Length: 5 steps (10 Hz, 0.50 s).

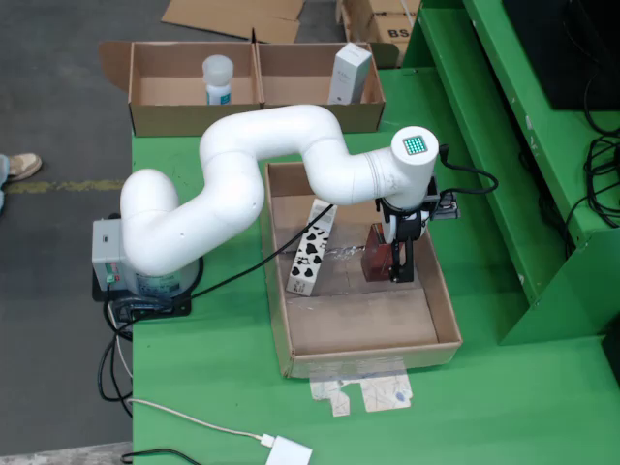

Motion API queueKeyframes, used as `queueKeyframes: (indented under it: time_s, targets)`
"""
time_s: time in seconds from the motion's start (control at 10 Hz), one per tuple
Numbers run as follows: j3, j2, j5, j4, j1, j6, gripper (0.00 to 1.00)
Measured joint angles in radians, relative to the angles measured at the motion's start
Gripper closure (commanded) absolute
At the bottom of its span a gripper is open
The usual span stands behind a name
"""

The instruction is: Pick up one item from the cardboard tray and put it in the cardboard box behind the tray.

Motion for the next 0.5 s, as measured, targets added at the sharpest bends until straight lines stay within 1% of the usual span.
queueKeyframes:
  time_s: [0.5]
  targets:
    - [0.000,0.000,0.000,0.000,0.000,0.000,1.00]
